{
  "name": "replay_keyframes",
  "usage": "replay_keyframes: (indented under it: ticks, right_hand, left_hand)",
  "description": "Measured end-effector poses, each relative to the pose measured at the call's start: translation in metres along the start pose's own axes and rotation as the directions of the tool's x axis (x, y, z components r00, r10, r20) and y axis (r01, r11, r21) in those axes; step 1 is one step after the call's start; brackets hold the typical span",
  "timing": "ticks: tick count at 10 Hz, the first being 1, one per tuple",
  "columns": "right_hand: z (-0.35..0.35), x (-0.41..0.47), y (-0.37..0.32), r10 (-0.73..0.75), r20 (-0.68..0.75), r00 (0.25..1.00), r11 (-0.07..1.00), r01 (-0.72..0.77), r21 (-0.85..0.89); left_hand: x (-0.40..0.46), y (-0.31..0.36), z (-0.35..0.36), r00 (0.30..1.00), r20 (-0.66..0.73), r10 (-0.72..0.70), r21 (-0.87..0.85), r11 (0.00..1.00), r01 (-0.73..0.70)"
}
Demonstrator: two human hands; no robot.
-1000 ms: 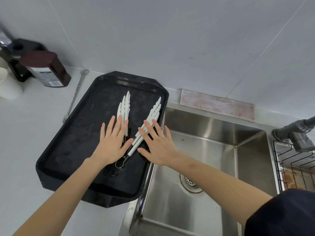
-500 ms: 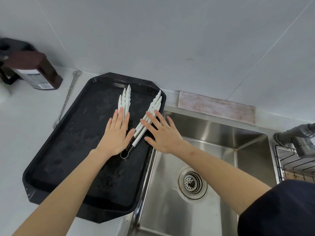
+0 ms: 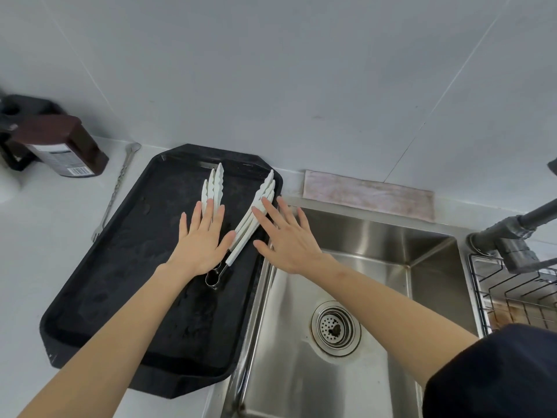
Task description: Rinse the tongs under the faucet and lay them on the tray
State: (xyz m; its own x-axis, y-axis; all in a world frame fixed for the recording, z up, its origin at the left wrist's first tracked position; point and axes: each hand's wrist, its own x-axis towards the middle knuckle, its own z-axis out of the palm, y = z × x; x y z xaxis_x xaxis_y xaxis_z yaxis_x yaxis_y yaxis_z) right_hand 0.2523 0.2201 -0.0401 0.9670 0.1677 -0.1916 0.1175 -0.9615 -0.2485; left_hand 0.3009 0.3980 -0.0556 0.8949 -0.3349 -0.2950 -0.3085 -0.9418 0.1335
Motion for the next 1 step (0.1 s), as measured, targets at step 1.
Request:
replay_keyframes:
  ticks: [1]
  right_hand:
    - [-0.0163, -0.0138, 0.0079, 0.09, -0.046, 0.995, 0.996, -0.09, 0.016]
  left_hand:
    - [-0.0045, 0.0185, -0.0124, 0.997, -0.058, 0.043, -0.006, 0.999, -0.044]
